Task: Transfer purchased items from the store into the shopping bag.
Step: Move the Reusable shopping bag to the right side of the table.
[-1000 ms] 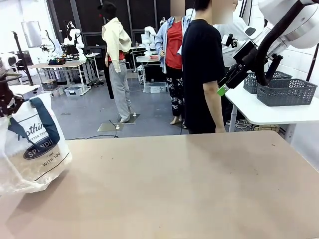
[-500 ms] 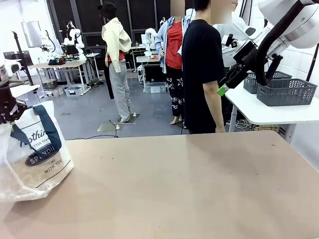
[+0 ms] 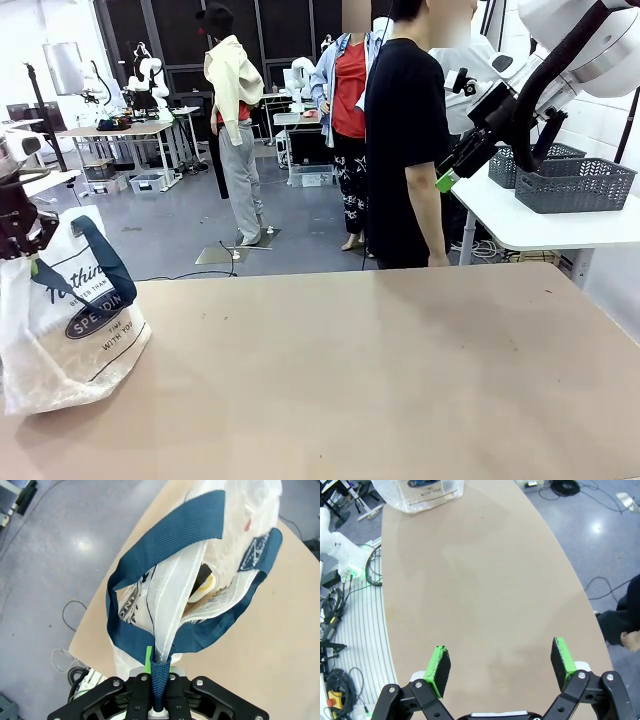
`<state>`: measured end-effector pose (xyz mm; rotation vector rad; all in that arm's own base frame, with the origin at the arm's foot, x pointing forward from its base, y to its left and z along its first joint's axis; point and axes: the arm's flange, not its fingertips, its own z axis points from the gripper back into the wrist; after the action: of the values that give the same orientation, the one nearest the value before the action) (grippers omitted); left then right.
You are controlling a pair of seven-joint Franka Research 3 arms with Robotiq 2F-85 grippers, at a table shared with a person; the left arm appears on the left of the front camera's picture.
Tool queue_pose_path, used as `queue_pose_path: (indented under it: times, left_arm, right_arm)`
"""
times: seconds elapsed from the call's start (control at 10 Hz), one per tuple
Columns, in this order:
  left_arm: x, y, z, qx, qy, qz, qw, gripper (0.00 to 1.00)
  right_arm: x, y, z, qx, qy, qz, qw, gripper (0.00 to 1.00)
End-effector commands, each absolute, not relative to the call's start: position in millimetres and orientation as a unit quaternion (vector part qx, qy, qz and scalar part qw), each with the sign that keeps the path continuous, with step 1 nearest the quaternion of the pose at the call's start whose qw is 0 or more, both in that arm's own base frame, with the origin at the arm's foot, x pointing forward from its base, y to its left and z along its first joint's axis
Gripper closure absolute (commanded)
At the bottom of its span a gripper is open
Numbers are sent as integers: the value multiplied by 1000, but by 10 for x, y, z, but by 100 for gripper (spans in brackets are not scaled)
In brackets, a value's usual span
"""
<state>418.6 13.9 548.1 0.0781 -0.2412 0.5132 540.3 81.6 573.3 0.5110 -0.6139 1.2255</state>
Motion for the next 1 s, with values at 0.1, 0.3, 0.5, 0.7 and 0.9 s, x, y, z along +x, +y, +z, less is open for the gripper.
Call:
queue_pose_path:
  times: [0.1,0.3,0.5,0.7,0.9]
  left_arm:
    - [4224,223,5483,26,-96,230,968,100]
    - [4216,235,5478,30,-85,202,975,100]
    - [4206,243,5485,12,-89,179,980,80]
    - [4198,228,5508,7,-94,163,982,40]
    - [4199,224,5561,18,-93,167,981,0]
  right_arm:
    - [5396,822,5725,236,-282,557,745,0]
    - [5396,822,5725,236,-282,557,745,0]
    - [5396,822,5725,236,-282,557,745,0]
    - [5396,822,5725,236,-282,557,745,0]
    - [5396,822,5725,236,-282,557,745,0]
